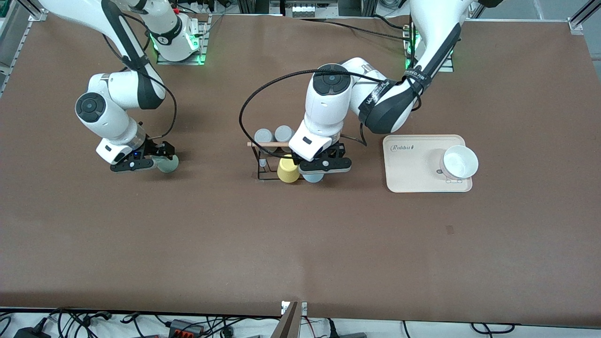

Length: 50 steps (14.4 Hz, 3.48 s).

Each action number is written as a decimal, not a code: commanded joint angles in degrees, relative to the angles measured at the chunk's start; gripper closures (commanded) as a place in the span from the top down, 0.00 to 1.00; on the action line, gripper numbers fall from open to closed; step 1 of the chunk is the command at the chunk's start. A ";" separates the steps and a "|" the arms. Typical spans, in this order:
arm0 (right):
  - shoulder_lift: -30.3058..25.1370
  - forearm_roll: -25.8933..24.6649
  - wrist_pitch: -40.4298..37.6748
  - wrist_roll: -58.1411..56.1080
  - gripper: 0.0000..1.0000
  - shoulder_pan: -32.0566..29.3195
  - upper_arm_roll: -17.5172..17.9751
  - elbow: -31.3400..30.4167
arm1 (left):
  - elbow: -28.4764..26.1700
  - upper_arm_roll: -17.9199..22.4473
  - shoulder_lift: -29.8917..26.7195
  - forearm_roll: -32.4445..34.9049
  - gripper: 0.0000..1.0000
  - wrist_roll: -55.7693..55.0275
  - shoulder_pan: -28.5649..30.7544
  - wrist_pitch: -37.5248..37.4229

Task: Hang scattered cups on rack with three cups
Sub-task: 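Lower the blue cup onto the rack while the right gripper grasps the mint cup, then open the left gripper to release the blue cup beside the yellow cup, then withdraw the left gripper from the rack while the right gripper lifts the mint cup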

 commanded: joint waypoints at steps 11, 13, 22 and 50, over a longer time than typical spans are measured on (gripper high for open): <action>1.36 0.89 1.02 0.55 1.00 0.24 -0.04 -1.18 | -4.16 0.14 1.49 1.71 0.24 -0.76 -1.45 1.05; 1.27 0.89 0.93 0.55 1.00 0.24 -0.04 -1.18 | -4.16 0.23 1.76 1.71 0.24 -0.76 -1.45 2.02; 1.80 0.89 0.93 0.55 1.00 0.24 -0.04 -1.53 | -4.25 0.41 3.61 2.85 0.27 -0.67 -1.36 4.31; -1.81 5.09 -40.38 27.34 0.21 11.31 0.05 39.23 | 8.24 4.16 -15.97 -11.04 1.00 46.32 26.06 -34.63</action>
